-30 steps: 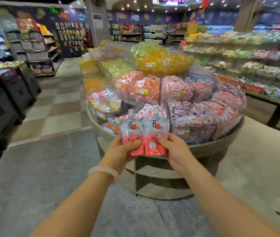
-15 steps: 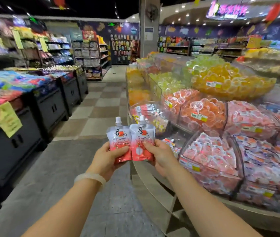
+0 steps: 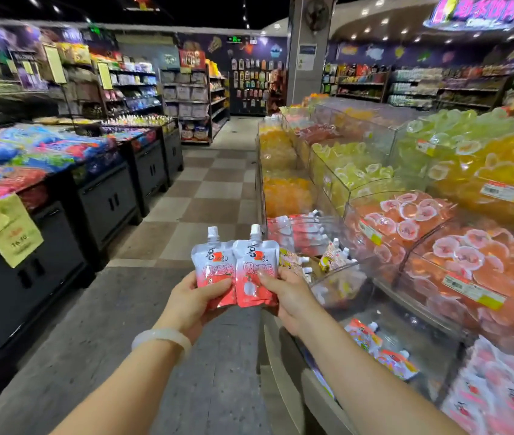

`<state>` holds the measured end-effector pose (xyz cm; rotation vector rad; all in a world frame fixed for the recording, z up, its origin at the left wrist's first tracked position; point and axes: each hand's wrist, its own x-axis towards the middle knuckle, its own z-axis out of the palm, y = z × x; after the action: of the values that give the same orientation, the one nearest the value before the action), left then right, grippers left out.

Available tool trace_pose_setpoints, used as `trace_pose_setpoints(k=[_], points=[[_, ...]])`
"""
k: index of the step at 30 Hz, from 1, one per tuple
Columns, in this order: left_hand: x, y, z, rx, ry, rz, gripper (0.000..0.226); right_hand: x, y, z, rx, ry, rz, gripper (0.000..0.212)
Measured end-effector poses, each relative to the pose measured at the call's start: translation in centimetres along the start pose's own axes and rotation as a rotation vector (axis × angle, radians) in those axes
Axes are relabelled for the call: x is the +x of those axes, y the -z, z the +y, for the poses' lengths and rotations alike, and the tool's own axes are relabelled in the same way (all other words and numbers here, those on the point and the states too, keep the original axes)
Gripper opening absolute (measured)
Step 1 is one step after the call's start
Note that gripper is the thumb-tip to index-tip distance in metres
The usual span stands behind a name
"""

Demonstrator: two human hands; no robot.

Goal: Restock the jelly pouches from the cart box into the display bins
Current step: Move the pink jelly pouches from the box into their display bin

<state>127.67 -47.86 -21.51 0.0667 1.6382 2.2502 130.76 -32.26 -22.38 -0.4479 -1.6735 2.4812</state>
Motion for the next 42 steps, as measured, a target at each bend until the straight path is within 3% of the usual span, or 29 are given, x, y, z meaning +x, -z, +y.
trace_pose_setpoints(k=[14,22,27,30,33,42], points=[[31.9,5.0,8.0,0.016,0.001,-0.139,0.029,29.3,-7.4,-3.5,0.041,0.020,0.143,0.012],[46.3,3.5,7.0,0.059,0.090,-0.239,0.045,40.6,-4.9,-3.7,0.085,0.057,0.277,0.007],[54.9,0.1,5.9,0.113,0.124,-0.347,0.048,48.0,-1.4,-4.3,0.019,0.127,0.391,0.016],[60.5,-3.0,5.5,0.162,0.151,-0.408,0.056,52.0,0.7,-5.3,0.182,0.146,0.465,0.007],[64.5,-6.3,4.7,0.196,0.147,-0.463,0.040,54.1,2.4,-6.3,0.301,0.170,0.578,0.018],[67.2,-19.1,-0.8,0.334,0.343,-0.887,0.046,50.8,9.9,-8.4,0.379,0.260,1.003,0.005]])
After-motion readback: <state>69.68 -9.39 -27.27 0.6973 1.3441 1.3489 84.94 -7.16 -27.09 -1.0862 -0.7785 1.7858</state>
